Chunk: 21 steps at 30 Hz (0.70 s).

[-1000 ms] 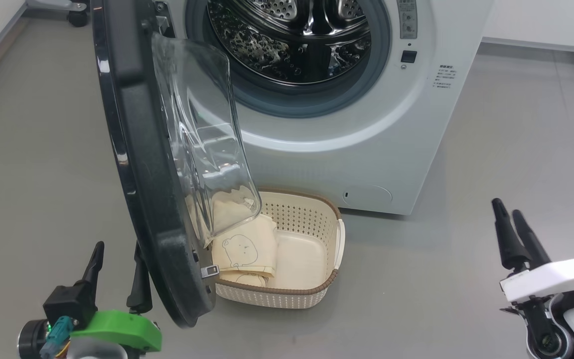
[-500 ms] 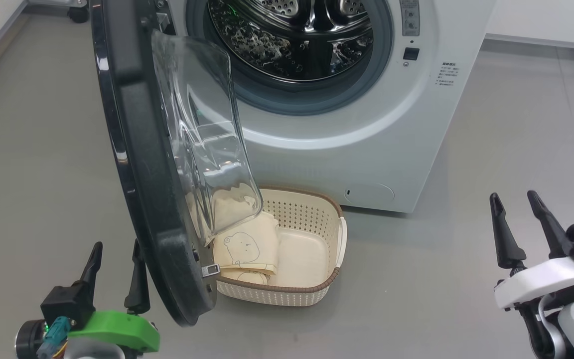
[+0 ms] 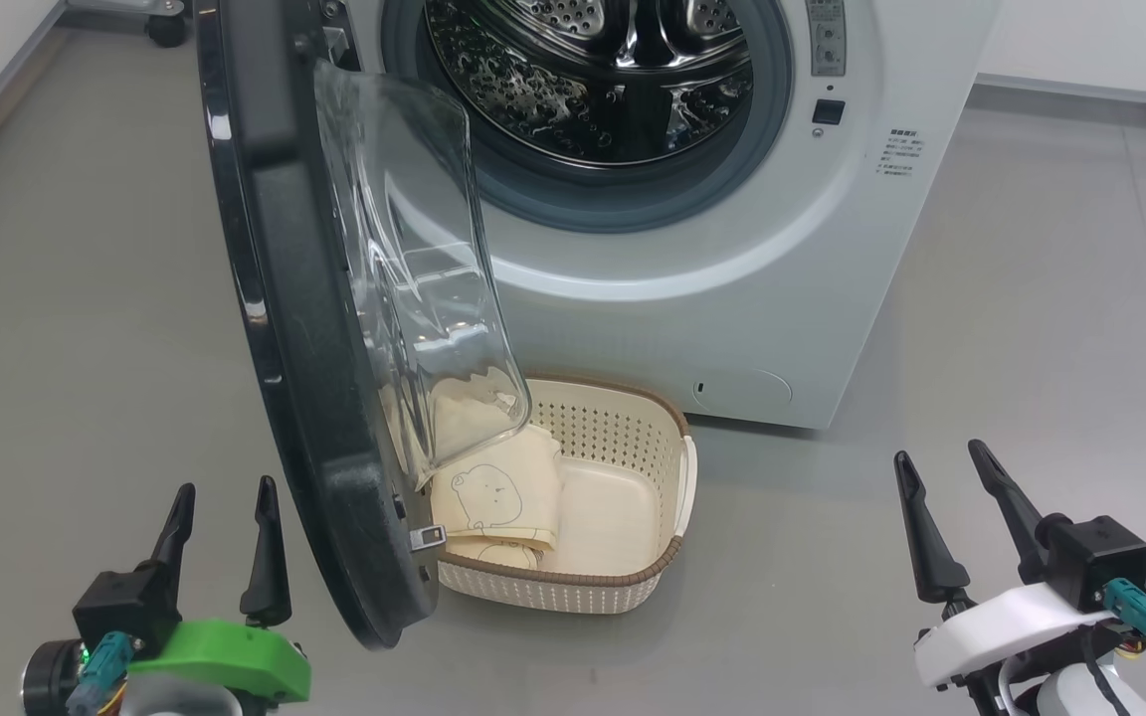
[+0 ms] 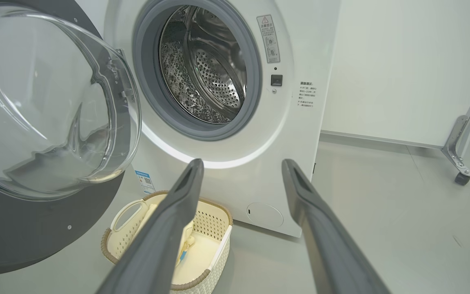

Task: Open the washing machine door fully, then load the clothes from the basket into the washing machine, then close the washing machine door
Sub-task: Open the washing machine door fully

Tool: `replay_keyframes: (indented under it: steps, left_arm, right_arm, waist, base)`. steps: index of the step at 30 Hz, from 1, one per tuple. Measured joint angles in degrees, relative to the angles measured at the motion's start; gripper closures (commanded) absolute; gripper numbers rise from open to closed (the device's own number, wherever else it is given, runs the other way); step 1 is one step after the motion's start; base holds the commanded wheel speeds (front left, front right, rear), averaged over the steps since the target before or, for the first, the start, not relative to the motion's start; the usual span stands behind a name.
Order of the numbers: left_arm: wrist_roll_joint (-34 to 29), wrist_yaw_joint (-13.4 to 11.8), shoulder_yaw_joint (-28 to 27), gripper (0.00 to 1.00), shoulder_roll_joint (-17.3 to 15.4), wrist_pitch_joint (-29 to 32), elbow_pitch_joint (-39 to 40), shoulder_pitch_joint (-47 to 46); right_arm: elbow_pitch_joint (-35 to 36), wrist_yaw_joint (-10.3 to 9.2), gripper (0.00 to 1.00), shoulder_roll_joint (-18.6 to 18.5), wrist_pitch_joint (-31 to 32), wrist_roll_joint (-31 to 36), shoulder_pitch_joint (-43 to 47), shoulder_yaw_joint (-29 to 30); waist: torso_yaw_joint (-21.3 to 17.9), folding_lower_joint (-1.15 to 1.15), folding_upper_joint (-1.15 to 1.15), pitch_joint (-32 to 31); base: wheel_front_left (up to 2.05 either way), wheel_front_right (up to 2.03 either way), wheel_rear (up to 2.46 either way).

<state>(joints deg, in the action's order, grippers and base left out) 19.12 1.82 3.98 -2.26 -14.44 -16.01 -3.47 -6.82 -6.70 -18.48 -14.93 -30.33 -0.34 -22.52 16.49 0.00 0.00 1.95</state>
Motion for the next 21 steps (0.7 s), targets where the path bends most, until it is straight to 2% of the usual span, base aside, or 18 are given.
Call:
replay_keyframes:
  steps: [21]
  left_arm:
    - [-0.5,0.1,-0.5,0.00,0.0,0.0,-1.3,0.1]
  right_arm:
    - [-1.2,-0.10,0.00,4.2,0.0,5.2,5.0,4.2]
  waist:
    - [0.0,0.00,0.00,-1.9]
  base:
    - [0.00,0.00,0.00]
